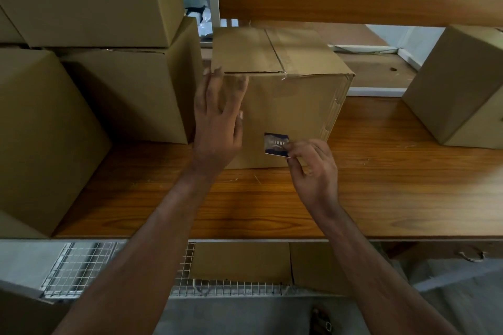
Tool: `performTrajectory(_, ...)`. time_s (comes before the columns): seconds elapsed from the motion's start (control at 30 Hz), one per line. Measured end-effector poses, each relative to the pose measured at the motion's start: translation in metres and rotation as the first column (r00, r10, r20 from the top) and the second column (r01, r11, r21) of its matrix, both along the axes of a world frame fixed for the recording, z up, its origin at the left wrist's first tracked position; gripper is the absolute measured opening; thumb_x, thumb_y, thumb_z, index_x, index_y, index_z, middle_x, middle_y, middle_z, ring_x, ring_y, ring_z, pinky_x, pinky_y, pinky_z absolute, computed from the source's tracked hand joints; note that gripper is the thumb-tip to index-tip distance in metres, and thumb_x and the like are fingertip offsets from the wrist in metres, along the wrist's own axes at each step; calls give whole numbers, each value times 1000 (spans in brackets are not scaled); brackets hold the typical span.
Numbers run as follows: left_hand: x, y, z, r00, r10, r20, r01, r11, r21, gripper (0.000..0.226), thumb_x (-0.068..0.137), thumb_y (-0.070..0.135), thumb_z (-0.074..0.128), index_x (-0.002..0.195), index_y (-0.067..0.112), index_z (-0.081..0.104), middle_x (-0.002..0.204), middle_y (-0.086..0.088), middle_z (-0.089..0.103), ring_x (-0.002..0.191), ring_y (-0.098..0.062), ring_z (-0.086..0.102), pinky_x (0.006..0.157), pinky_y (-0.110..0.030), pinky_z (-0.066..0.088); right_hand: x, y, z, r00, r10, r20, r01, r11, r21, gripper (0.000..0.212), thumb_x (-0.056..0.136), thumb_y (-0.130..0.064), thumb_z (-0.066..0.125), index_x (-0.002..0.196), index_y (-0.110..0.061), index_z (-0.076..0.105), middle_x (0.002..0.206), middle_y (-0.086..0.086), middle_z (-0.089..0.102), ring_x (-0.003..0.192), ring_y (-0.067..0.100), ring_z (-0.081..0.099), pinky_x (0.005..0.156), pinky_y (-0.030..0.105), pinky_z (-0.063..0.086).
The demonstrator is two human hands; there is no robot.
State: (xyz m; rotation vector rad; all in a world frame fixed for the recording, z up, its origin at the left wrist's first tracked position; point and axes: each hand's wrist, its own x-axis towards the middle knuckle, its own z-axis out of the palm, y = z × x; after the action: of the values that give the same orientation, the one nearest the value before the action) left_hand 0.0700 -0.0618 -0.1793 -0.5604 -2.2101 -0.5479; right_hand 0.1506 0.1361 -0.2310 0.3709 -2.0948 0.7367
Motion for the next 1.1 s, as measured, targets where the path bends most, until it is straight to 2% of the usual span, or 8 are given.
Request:
performTrajectory(0.17,35,8,-30,986,-149,76,147,989,36,45,95,12,49,140,15,54,139,-14,53,129,-32,46,102,-46,43,7,3,12,1000,-4,-1,4,998,-67,11,87,1,71,95,-4,66,93,6,69,88,24,65,72,39,54)
performTrajectory(0.27,39,14,-33,943,-277,183,272,961,52,38,97,16,50,134,13,58,127,-7,61,117,-23,53,93,-39,45,7,-1,22,999,-10,48,17,988,-152,16,88,-3,72,102,-3,65,94,1,67,87,14,64,73,24,55)
performTrajectory(0.37,44,19,-28,888,-369,275,308,920,243,34,101,29,50,129,14,60,123,-1,63,112,-15,54,89,-34,46,4,-3,33,996,28,82,-10,977,-214,20,89,-2,70,108,-2,64,98,-5,64,89,7,64,74,11,52)
performTrajectory(0.53,53,23,-6,768,-500,401,264,816,514,14,102,31,56,112,24,62,103,16,65,94,1,61,70,-11,46,-1,-9,47,988,95,125,-45,934,-354,26,92,-3,67,117,-5,63,101,0,67,91,6,66,73,13,54)
performTrajectory(0.67,55,23,7,747,-510,426,193,780,595,6,102,24,58,101,21,62,96,9,68,87,-1,64,66,-15,50,-4,-11,54,983,116,139,-49,909,-414,33,92,-5,67,125,-6,63,108,0,67,94,3,66,76,15,56)
performTrajectory(0.83,58,20,19,783,-476,402,129,755,643,4,102,21,56,99,22,59,96,12,64,88,9,62,66,-11,50,-4,-11,59,990,47,130,7,921,-391,53,93,-9,66,144,-12,48,137,7,51,104,3,61,82,18,56)
performTrajectory(0.97,57,20,26,761,-521,387,121,699,704,5,102,18,56,99,16,61,97,9,66,88,8,65,66,-11,50,3,-15,60,977,115,177,-27,900,-435,33,95,-18,64,127,-11,57,109,-1,64,101,9,64,83,23,56)
performTrajectory(1.1,57,23,28,751,-552,361,131,661,739,5,101,17,57,97,17,60,99,6,69,90,5,67,69,-14,53,5,-17,62,974,119,193,-24,900,-435,15,91,-11,69,106,-9,67,98,-3,68,92,11,66,75,24,57)
